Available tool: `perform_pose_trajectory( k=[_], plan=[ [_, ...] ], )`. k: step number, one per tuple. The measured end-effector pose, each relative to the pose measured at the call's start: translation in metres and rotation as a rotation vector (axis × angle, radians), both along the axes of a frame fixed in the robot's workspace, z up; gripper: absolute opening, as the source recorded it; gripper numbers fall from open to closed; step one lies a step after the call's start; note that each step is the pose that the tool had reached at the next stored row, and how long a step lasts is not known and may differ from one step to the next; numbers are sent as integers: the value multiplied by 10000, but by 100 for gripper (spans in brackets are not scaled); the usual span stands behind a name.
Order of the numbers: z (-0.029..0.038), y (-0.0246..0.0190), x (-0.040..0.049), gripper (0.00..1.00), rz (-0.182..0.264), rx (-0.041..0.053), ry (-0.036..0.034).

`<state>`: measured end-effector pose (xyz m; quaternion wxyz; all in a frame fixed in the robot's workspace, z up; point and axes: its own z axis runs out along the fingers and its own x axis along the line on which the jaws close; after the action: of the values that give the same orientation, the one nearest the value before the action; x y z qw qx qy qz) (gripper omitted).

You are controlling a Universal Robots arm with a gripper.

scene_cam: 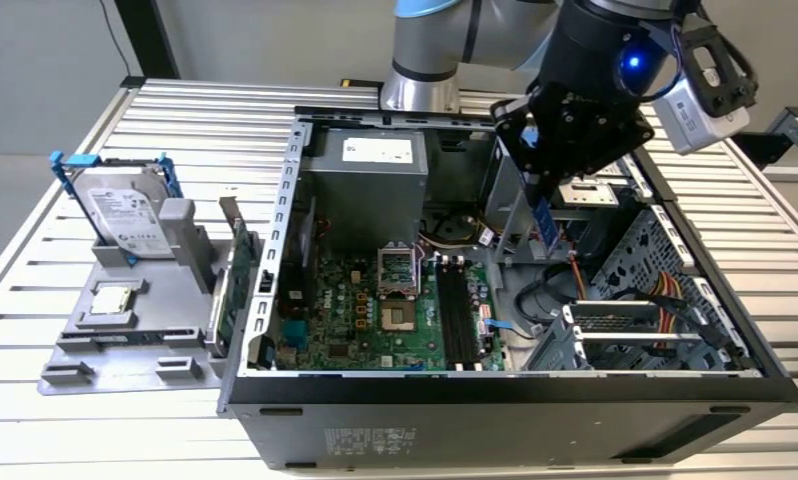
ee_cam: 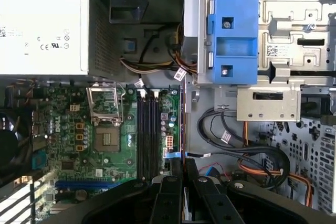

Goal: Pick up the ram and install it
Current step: 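Insert the ram into the slot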

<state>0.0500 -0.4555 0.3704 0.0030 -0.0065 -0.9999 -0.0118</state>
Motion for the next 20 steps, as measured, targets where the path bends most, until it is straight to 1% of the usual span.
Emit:
perform_pose_trajectory(
  k=[7, 20],
  plan=[
    [-15, 0, 16, 0, -100, 0, 0],
    [-31, 0, 18, 0, -103, 1, 0]
  ],
)
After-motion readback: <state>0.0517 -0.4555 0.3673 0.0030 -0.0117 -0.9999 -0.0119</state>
